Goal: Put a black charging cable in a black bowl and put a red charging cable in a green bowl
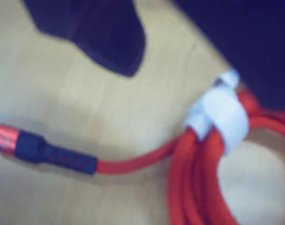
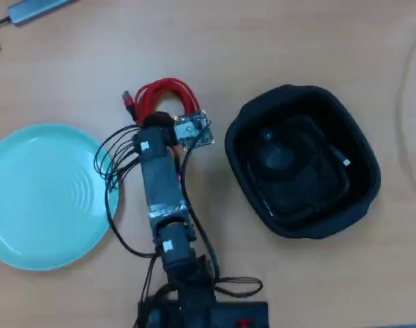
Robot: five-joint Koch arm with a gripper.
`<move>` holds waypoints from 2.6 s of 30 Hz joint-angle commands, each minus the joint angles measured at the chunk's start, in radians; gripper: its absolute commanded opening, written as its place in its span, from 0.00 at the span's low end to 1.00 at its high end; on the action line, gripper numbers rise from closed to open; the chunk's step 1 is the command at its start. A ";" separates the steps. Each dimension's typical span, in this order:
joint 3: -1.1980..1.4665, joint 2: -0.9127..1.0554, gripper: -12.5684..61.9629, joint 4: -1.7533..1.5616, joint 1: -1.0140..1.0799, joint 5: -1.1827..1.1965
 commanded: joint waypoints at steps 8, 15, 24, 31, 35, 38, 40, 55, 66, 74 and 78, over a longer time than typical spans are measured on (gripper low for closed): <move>-0.344 -0.118 0.68 0.035 -0.034 0.086; -0.525 -0.250 0.68 0.150 -0.034 0.080; -0.532 -0.279 0.68 0.229 -0.034 0.089; -0.537 -0.328 0.68 0.225 -0.034 0.109; -0.557 -0.368 0.68 0.218 -0.034 0.109; -0.561 -0.396 0.68 0.218 -0.032 0.109; -0.561 -0.413 0.68 0.218 -0.029 0.107; -0.566 -0.454 0.57 0.225 -0.017 0.109; -0.560 -0.454 0.06 0.225 -0.003 0.110; -0.532 -0.413 0.07 0.230 0.000 0.095; -0.531 -0.227 0.07 0.242 0.003 0.095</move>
